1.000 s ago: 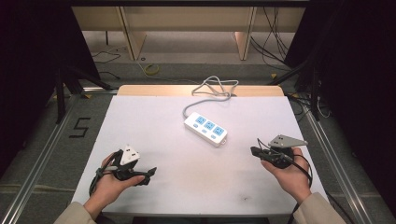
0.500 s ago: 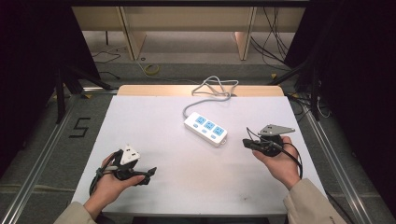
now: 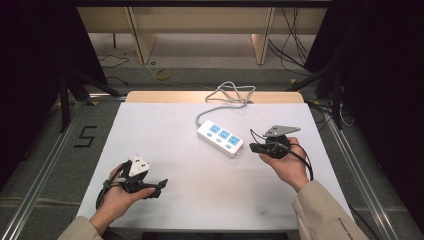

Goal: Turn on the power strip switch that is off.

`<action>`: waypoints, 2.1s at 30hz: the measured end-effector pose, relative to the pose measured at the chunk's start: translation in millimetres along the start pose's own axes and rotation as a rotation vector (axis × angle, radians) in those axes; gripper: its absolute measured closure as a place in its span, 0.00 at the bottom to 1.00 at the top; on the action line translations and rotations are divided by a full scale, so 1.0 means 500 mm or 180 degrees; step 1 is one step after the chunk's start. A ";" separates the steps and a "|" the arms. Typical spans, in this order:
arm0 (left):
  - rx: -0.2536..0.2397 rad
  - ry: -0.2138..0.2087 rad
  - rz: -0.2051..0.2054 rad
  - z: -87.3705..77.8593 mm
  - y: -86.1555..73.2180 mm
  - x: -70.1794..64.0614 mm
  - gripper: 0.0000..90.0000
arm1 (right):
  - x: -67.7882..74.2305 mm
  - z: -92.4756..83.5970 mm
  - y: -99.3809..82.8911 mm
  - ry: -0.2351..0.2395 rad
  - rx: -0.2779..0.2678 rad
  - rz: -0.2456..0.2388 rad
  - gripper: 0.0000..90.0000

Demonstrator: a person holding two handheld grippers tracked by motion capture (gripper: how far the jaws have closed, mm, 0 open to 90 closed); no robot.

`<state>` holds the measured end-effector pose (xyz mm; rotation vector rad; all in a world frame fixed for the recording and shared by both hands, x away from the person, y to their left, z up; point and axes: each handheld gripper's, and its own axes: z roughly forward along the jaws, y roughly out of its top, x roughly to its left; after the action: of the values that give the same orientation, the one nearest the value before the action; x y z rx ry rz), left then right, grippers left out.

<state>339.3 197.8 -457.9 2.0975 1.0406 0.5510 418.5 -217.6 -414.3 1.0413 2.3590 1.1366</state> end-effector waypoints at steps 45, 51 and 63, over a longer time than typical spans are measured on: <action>-0.0012 -0.0025 0.0066 0.001 0.003 -0.010 0.13 | 0.013 0.113 0.101 0.0057 0.0250 -0.0122 1.00; -0.0002 -0.0028 0.0068 0.002 0.003 -0.010 0.13 | 0.014 0.127 0.115 0.0049 0.0277 -0.0135 1.00; -0.0013 -0.0024 0.0055 0.002 0.004 -0.013 0.13 | 0.017 0.145 0.124 0.0051 0.0337 -0.0127 1.00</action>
<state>337.3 191.2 -457.6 2.1053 1.0171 0.5531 482.6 -146.2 -411.7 1.0181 2.4646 1.0195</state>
